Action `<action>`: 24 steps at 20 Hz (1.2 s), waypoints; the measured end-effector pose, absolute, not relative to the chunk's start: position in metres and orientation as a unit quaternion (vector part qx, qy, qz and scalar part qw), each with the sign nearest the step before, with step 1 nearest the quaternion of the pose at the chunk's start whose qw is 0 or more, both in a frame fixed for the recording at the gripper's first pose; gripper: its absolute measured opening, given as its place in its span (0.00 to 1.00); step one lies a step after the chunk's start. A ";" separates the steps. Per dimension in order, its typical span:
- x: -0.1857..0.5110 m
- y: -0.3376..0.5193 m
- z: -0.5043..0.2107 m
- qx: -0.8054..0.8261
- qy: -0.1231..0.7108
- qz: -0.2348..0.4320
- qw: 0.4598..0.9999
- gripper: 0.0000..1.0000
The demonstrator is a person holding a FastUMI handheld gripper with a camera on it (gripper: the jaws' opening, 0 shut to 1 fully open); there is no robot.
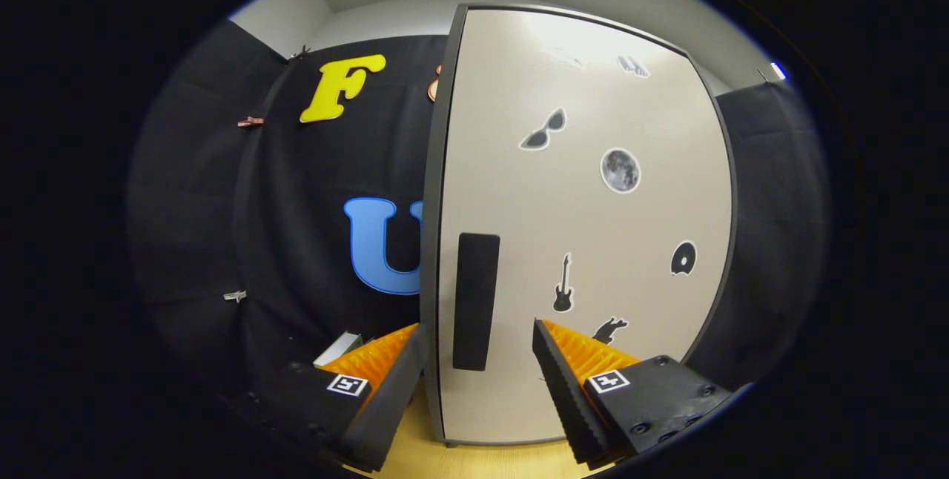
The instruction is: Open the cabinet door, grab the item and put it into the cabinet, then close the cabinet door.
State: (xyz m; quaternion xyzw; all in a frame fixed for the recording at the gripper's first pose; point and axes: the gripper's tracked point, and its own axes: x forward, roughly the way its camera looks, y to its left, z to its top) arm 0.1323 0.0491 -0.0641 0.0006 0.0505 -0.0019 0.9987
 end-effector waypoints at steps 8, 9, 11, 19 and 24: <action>0.168 0.057 -0.076 0.007 0.057 -0.013 0.998 0.64; 0.170 0.057 -0.073 0.011 0.051 -0.016 0.999 0.55; 0.174 0.054 -0.070 0.019 0.040 -0.026 0.999 0.55; 0.173 0.053 -0.068 0.005 0.042 -0.023 0.999 0.18; 0.164 0.053 -0.067 0.011 0.046 -0.013 0.999 0.18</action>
